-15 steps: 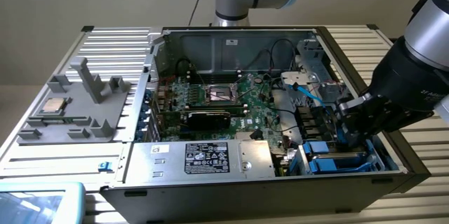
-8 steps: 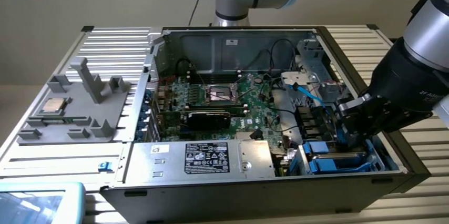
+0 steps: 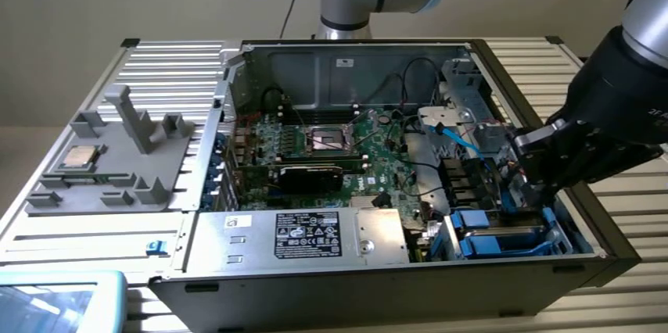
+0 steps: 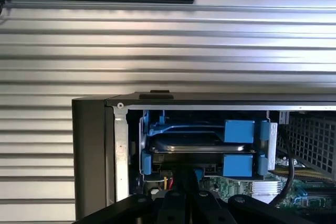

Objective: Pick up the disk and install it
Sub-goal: 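Insert the second disk wire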

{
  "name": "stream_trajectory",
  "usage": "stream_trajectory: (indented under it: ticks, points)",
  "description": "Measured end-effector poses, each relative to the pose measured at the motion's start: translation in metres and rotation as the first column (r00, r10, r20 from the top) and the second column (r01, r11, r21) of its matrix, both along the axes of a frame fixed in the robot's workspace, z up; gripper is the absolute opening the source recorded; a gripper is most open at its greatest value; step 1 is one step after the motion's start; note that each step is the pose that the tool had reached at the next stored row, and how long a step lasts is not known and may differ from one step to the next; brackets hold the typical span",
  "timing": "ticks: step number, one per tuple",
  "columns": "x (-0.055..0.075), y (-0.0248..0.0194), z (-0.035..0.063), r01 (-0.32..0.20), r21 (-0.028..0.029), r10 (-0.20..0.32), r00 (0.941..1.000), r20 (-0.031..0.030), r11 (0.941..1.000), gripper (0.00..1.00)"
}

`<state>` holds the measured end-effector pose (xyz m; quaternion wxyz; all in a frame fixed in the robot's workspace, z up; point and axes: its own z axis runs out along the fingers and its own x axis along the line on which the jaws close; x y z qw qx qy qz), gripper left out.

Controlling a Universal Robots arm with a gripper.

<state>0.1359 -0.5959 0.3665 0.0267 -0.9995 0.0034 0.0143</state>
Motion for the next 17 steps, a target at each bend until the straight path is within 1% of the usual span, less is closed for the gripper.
stream_trajectory:
  ticks: [2, 5, 8, 13, 14, 17]
  points:
    - [0.0, 0.0023, 0.0079, 0.0, -0.0003, 0.0, 1.0, 0.0, 1.0, 0.11]
    - [0.0, 0.0098, 0.0152, 0.0, -0.0041, 0.0, 1.0, 0.0, 1.0, 0.11]
    - [0.0, 0.0179, 0.0185, 0.0, -0.009, 0.0, 1.0, 0.0, 1.0, 0.11]
    - [0.0, 0.0311, 0.02, 0.0, -0.0181, 0.0, 1.0, 0.0, 0.9998, 0.11]
    - [0.0, 0.0328, 0.0201, 0.0, -0.0193, 0.0, 1.0, 0.0, 0.9998, 0.11]
    - [0.0, 0.033, 0.0201, 0.0, -0.0193, 0.0, 1.0, 0.0, 0.9998, 0.11]
